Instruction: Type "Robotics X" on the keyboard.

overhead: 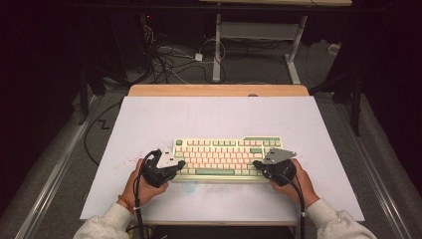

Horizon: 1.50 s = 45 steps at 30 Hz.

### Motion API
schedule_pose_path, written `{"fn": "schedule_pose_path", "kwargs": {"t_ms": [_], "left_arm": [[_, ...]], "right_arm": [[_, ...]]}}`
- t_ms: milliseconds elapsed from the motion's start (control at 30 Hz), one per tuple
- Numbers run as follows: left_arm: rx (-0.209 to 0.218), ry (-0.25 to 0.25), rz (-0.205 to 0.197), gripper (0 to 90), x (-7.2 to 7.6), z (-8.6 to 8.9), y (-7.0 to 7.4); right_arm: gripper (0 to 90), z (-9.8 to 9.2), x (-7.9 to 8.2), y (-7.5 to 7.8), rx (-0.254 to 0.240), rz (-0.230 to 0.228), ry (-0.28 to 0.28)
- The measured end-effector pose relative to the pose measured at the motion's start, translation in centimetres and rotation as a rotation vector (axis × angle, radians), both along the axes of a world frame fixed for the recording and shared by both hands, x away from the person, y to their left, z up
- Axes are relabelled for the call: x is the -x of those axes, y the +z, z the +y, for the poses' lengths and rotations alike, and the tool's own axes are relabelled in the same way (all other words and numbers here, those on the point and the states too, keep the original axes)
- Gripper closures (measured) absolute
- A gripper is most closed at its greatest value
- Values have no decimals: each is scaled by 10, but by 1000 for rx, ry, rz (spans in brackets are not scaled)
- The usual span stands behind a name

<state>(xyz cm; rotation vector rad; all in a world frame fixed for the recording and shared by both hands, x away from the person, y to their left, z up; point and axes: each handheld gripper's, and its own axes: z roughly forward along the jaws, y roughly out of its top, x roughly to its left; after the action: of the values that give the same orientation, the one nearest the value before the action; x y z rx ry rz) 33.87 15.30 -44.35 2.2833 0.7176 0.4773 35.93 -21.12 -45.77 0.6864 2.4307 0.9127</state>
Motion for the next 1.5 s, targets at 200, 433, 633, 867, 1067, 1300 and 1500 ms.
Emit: {"fn": "schedule_pose_path", "kwargs": {"t_ms": [200,433,633,867,1067,1300,1500], "left_arm": [[-8,-16,-4,875,-5,-8,1],[-24,-39,6,875,-11,-18,1],[-34,-54,24,874,-17,-26,-3],[-49,-76,37,874,-21,-36,-5],[-64,-86,44,873,-24,-42,-7],[-74,-85,43,864,-26,-44,-8],[-85,-77,36,863,-27,-44,-6]], "right_arm": [[899,0,0,0,-3,5,1],[899,0,0,0,-3,4,2],[899,0,0,0,-3,8,0],[899,0,0,0,-2,7,-1],[899,0,0,0,-1,4,-1],[899,0,0,0,-1,2,1],[899,0,0,0,1,1,2]]}}
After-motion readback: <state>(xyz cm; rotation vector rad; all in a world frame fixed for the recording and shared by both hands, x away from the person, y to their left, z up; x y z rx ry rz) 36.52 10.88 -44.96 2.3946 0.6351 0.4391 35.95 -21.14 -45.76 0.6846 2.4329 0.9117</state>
